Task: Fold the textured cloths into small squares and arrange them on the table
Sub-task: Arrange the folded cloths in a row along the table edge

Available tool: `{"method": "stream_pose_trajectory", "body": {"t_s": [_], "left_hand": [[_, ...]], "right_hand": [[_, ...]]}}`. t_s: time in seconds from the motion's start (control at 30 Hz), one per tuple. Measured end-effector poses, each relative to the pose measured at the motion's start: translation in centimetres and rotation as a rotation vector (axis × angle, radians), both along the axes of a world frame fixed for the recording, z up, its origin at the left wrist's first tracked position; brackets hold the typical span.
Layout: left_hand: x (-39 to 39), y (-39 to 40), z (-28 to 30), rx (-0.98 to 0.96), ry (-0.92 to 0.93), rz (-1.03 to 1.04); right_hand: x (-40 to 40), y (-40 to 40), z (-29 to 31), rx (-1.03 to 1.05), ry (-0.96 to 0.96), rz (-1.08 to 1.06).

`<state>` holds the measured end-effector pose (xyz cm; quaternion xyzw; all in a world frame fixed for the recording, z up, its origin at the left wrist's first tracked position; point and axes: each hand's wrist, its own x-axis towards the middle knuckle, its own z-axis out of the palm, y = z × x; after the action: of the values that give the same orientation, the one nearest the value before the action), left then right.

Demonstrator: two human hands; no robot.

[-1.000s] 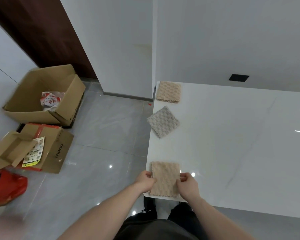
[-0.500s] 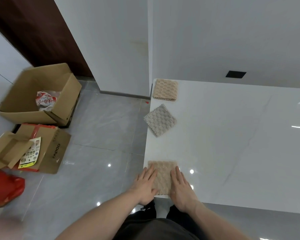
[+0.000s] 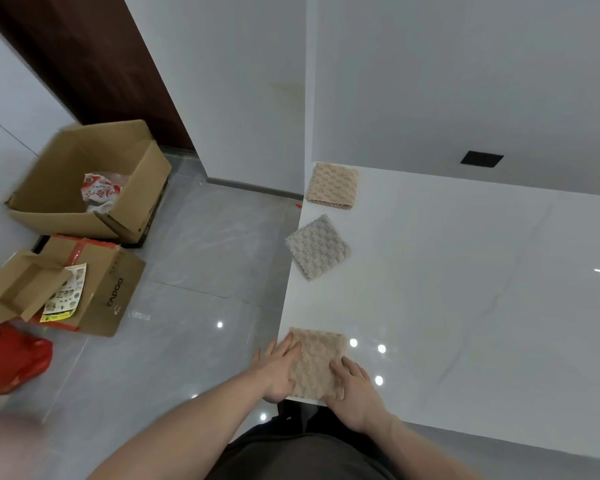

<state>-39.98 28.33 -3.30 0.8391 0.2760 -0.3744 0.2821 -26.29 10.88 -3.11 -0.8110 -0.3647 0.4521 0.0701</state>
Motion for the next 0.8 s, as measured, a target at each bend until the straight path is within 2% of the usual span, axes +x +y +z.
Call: {"method": "stream_pose_trajectory", "body": {"t_s": [0.07, 0.2, 0.3, 0.43, 0.6, 0.8], "left_hand": [[1.0, 1.2, 1.1, 0.006, -0.023, 0.066], [3.4, 4.7, 3.4, 0.12, -0.253, 0.268], [5.5, 7.9, 4.5, 0.151, -0.308, 0.351], [9.0, 12.8, 5.4, 0.138, -0.332, 0.377], [14.2, 18.3, 5.5, 0.107, -0.307, 0.368], [18.1, 22.3, 3.6, 0.033, -0.23, 0.374]], "right_hand": [[1.4, 0.9, 0.7, 0.016, 0.019, -0.066], [4.3, 3.6, 1.7, 0.116, -0.006, -0.208], [6.3, 5.9, 2.7, 0.161, -0.027, -0.266], [8.7, 10.1, 3.3, 0.198, 0.044, -0.41], [10.6, 15.0, 2.9, 0.179, 0.239, -0.764], [12.0, 19.0, 1.0, 0.157, 0.329, -0.907]]}}
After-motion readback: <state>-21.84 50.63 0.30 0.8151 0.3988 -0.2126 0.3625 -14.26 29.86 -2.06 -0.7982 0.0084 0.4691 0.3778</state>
